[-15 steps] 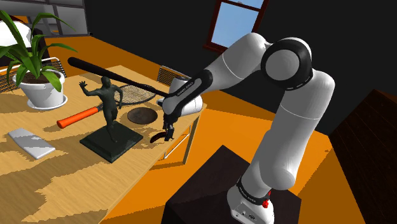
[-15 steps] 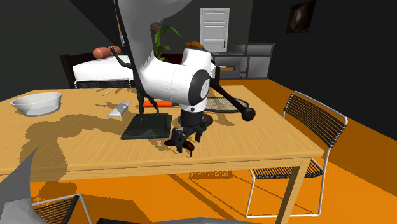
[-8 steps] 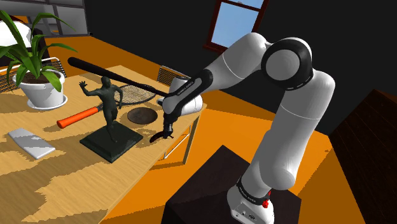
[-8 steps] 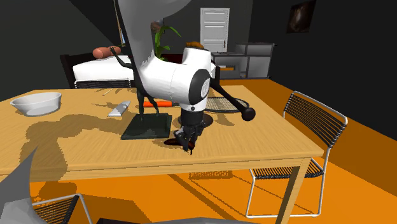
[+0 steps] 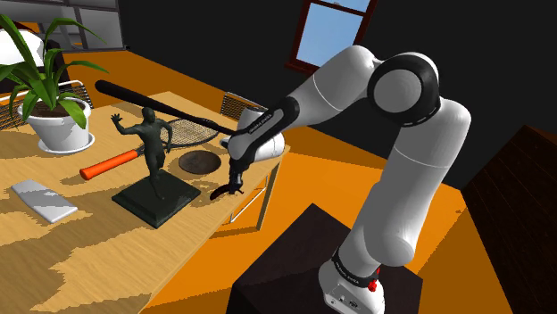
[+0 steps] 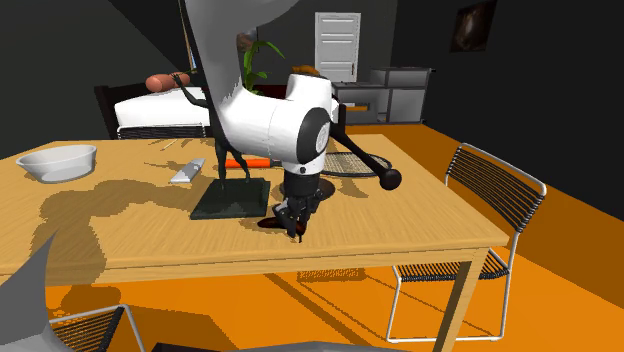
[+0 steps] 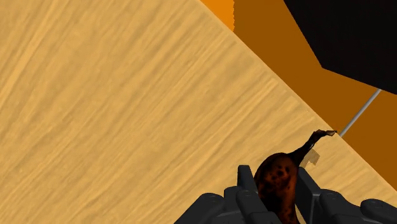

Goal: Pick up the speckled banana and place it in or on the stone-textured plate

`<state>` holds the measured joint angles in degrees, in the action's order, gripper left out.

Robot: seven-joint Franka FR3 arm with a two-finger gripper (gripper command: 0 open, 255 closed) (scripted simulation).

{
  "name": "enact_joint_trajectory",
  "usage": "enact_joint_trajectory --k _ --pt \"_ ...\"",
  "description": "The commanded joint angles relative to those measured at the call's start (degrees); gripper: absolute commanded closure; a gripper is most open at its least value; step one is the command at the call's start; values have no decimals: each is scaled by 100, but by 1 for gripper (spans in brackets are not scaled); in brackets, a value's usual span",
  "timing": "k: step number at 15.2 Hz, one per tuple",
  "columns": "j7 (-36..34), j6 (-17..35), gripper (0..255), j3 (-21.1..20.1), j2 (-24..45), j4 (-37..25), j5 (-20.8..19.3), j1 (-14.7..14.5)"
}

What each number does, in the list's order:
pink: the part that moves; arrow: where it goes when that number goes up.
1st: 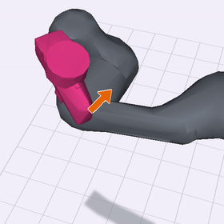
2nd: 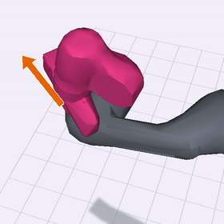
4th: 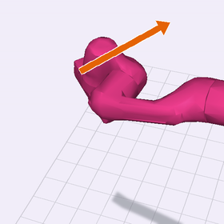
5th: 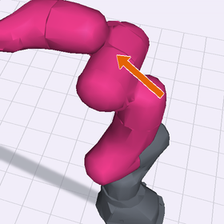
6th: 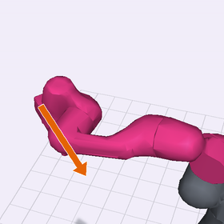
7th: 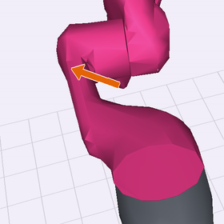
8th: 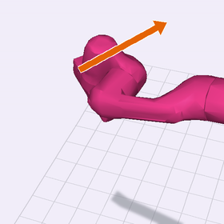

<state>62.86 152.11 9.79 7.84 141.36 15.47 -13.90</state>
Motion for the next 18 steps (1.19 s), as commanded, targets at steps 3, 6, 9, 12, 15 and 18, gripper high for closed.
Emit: enact_joint_trajectory --k 3,6,9,12,15,18 --pt "-161 -270 255 53 -254 -2 -197 -22" --pt "-287 -495 255 84 -469 -26 -348 -29" --pt "-400 -726 255 102 -673 -64 -481 -27" --pt "-502 -959 255 111 -867 -114 -598 -20" --pt "-591 -1196 255 114 -1049 -178 -699 -11" --pt "-670 -1431 255 113 -1217 -253 -785 -1"
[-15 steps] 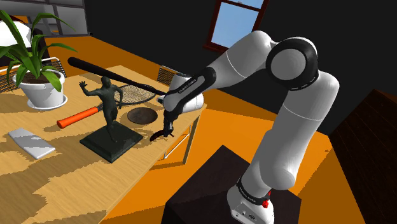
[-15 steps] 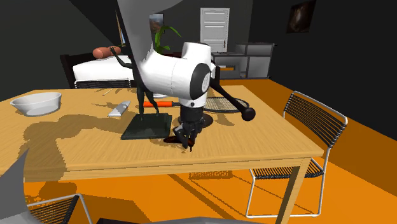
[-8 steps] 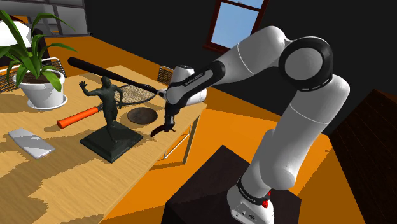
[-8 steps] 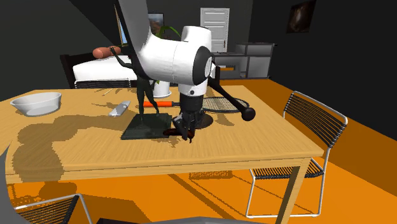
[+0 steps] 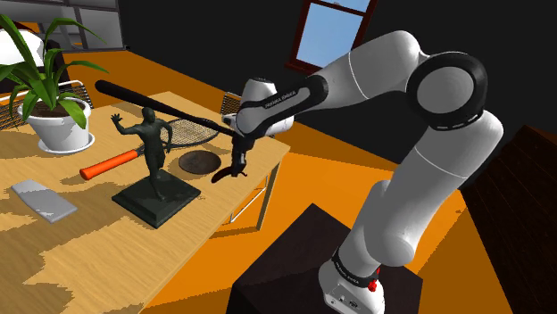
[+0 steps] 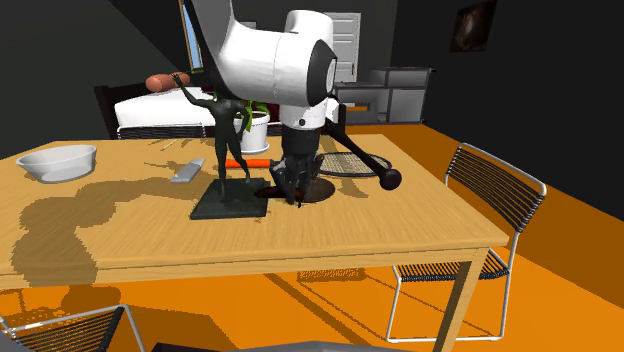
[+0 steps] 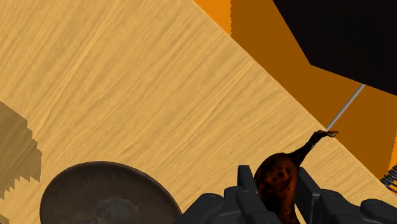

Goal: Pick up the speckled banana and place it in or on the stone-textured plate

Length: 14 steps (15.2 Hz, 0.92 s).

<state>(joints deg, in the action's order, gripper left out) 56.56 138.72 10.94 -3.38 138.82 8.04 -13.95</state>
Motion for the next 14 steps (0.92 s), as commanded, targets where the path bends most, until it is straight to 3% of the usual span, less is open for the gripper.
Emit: enact_joint_trajectory --k 1,14 --pt "23 -142 255 18 113 -247 11 12" --pt "522 -1342 255 63 2841 -4048 548 408"
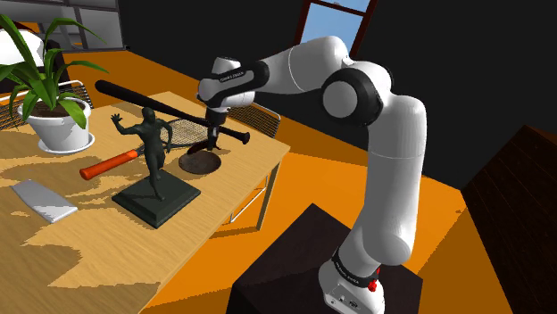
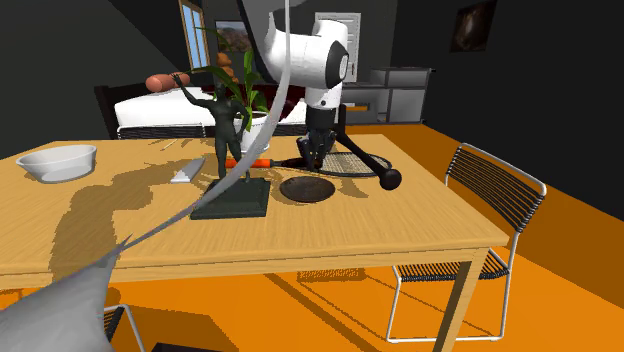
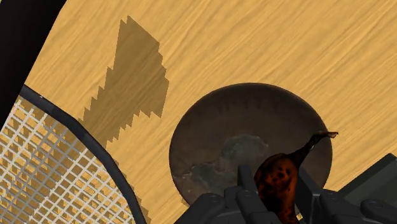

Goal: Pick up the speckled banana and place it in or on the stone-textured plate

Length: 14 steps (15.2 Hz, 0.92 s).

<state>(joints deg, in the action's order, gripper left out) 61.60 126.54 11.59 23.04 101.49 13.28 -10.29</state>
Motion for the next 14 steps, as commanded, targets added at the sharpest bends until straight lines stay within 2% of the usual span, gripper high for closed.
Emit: enact_joint_trajectory --k 1,2,14 --pt "25 -262 255 -13 430 -678 47 94" --pt "28 -369 255 -20 606 -958 63 133" --pt "186 315 255 -113 1063 -717 224 178"
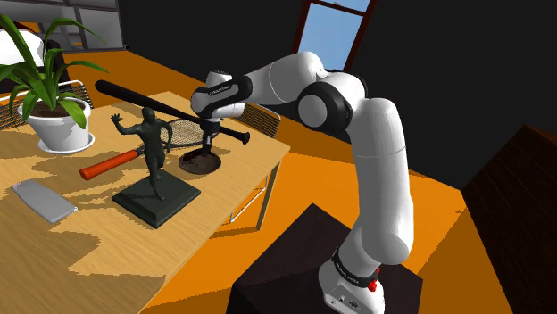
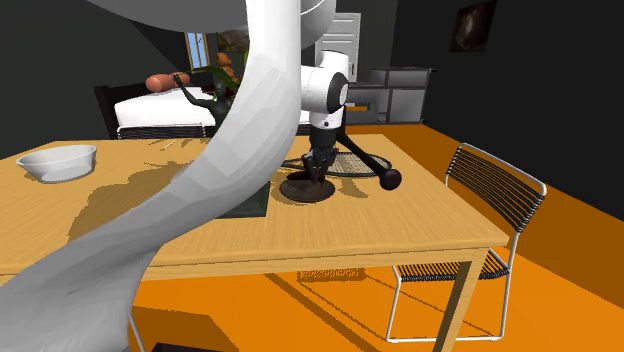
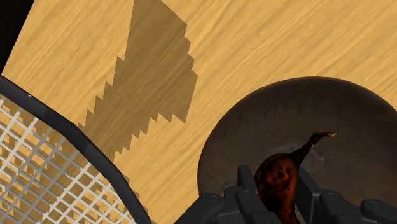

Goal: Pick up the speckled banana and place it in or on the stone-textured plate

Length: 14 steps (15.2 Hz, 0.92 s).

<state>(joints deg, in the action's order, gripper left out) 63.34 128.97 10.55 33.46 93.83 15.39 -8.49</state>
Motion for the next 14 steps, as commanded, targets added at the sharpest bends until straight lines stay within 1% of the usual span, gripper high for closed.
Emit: enact_joint_trajectory --k 1,9,10,14 --pt "25 125 255 -17 65 60 27 3" --pt "34 158 255 -23 92 66 36 6" --pt "34 158 0 -23 92 66 36 6" --pt "34 158 0 -23 92 66 36 6"
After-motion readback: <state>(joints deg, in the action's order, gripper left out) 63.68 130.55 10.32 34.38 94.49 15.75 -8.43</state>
